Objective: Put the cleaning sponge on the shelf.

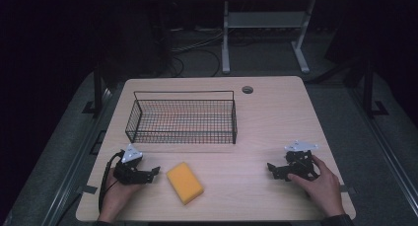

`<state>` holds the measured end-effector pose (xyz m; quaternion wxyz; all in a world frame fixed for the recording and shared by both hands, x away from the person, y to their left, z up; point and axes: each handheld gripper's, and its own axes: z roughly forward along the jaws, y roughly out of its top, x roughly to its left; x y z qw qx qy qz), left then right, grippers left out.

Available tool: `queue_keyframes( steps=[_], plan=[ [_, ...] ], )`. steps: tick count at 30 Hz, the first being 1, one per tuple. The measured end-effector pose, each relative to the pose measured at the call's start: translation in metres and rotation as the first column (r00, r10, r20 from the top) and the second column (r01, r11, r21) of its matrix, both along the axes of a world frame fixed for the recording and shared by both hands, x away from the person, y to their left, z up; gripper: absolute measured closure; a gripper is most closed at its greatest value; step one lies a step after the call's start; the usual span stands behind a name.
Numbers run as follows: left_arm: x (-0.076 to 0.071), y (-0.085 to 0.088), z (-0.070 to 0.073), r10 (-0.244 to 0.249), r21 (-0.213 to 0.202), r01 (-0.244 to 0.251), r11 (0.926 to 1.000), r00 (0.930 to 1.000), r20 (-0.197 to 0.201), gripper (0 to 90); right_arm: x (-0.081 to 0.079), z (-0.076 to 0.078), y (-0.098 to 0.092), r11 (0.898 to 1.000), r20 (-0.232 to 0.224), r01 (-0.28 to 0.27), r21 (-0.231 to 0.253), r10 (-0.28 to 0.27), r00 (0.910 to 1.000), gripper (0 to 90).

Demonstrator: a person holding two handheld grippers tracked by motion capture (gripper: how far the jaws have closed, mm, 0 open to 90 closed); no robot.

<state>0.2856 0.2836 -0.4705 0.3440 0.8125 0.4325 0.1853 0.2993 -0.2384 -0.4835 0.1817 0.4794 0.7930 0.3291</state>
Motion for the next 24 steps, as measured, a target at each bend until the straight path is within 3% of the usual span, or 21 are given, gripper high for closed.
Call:
queue_keyframes(
  steps=[7,14,15,17,18,19,20,21,24],
  plan=[
    [-0.009,0.004,0.009,0.002,-0.007,-0.003,1.0,0.9998,-0.021,25.5,0.0,0.0,0.0,1.0,0.0,0.0,0.0,0.0,1.0,0.0],
    [-0.027,0.002,0.018,-0.022,-0.004,0.022,0.9998,0.9987,-0.046,45.9,0.0,0.0,0.0,1.0,0.0,0.0,0.001,0.0,1.0,0.0],
    [-0.031,0.0,0.02,-0.037,-0.007,0.036,0.9993,0.9981,-0.05,53.0,0.0,0.0,0.0,1.0,0.0,0.001,0.0,-0.001,1.0,0.0],
    [-0.032,-0.001,0.021,-0.044,-0.007,0.043,0.999,0.9974,-0.057,56.1,0.0,0.0,0.0,1.0,0.0,0.001,0.0,-0.001,1.0,0.0],
    [-0.034,-0.001,0.022,-0.055,-0.008,0.055,0.9985,0.9966,-0.062,62.5,0.0,0.0,0.0,1.0,0.001,0.0,0.0,0.0,1.0,0.0],
    [-0.035,-0.002,0.023,-0.059,-0.011,0.059,0.9982,0.9963,-0.062,75.2,0.0,0.0,0.0,1.0,0.0,0.001,0.001,-0.001,1.0,0.0],
    [-0.036,-0.002,0.023,-0.066,-0.016,0.065,0.9978,0.9956,-0.067,75.2,0.0,0.0,0.0,1.0,0.0,0.001,0.002,-0.001,1.0,0.0],
    [-0.037,-0.002,0.024,-0.078,-0.021,0.076,0.9969,0.994,-0.078,88.0,0.0,0.0,0.0,1.0,0.0,0.001,0.002,-0.001,1.0,0.0],
    [-0.039,-0.005,0.025,-0.098,-0.041,0.094,0.9947,0.9897,-0.104,89.7,0.0,0.0,0.0,1.0,0.0,0.002,0.003,-0.002,1.0,0.0]
  ],
)
